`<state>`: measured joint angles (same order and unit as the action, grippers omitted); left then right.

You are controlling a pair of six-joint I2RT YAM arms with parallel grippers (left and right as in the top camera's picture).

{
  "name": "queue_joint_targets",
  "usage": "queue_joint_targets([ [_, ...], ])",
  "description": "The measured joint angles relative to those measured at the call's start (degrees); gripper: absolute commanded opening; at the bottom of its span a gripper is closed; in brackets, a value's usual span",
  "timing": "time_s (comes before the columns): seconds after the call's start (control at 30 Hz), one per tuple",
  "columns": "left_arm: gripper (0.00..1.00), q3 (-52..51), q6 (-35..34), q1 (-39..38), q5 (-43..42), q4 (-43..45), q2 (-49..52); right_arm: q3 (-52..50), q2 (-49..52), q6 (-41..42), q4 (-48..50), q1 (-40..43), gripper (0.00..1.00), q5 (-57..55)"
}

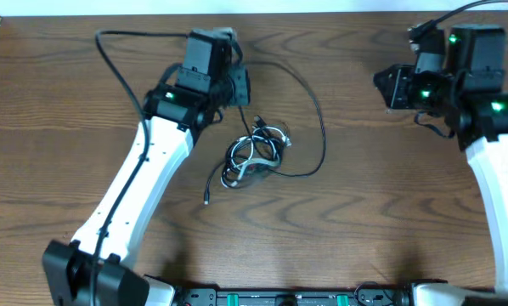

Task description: Untangle cables

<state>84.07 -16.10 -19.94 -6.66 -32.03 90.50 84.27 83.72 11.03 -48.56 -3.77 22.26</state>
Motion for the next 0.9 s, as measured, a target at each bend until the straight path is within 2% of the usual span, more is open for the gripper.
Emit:
queue_joint_targets([
  [0.17, 0.08, 1.4, -1.1, 0.0, -1.0, 2.9, -4.7, 0.0, 5.1, -1.9, -1.6, -2.4, 0.23, 1.3],
  [0.27, 0.08, 1.5, -2.0, 0.0, -1.2, 5.6, -7.8, 0.0, 7.8, -3.0, -1.4, -4.0, 0.39, 1.6],
  [0.4, 0.07, 1.5, -3.3, 0.0, -1.2, 10.8, -11.6, 0.0, 10.3, -5.0, 0.4, -6.4, 0.47, 2.1],
  [0.6, 0.08, 1.5, -4.6, 0.0, -1.2, 16.4, -17.4, 0.0, 11.9, -6.0, 3.5, -8.4, 0.48, 4.3],
  [0.9, 0.08, 1.5, -6.2, 0.0, -1.2, 17.3, -20.1, 0.0, 15.3, -4.2, 9.0, -10.8, 0.51, 8.3],
])
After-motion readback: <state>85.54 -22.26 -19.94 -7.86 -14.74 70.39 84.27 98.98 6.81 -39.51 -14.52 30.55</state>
